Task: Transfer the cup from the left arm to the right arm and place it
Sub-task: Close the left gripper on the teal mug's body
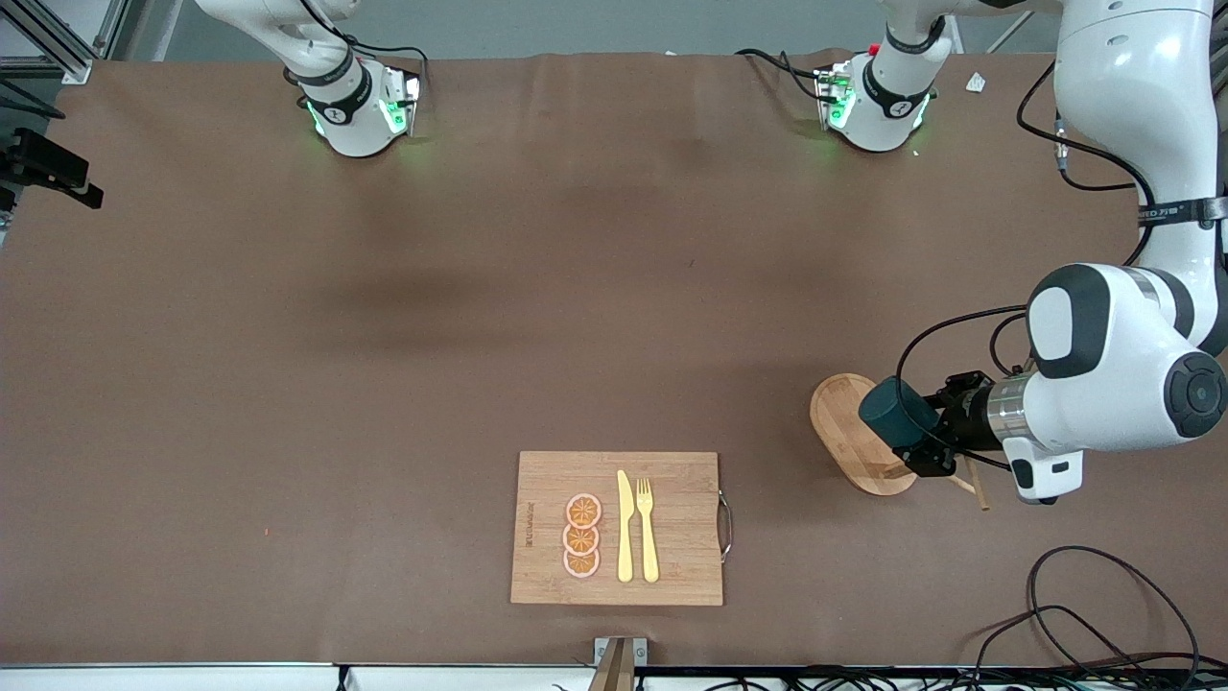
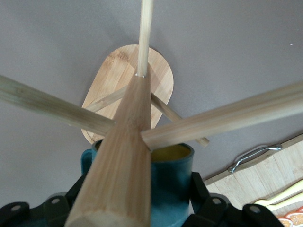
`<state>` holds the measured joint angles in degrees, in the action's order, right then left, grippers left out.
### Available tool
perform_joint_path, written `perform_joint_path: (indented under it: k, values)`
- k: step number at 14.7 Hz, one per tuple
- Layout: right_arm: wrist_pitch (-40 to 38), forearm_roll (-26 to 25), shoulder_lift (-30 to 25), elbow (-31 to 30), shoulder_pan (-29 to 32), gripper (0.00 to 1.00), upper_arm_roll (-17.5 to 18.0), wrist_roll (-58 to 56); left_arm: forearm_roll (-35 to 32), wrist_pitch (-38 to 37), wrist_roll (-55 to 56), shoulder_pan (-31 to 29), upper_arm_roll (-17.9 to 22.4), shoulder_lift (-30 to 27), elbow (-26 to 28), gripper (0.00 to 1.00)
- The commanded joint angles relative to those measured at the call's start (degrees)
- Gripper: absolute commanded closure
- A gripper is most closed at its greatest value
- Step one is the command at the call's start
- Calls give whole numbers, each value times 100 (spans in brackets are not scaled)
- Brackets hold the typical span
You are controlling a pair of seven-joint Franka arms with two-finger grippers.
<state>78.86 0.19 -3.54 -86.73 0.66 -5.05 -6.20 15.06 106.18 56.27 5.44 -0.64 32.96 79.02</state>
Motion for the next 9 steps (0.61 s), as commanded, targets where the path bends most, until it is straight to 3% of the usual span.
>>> perform_joint_path:
  k: [1,9]
  values:
    - [24,7,-86,-98,22,0,31,4,93,-62,-20,-16,-24,-35,-89,37]
    - [24,16,-86,-107,22,0,31,4,400,-378,120,-34,-24,-307,-89,37]
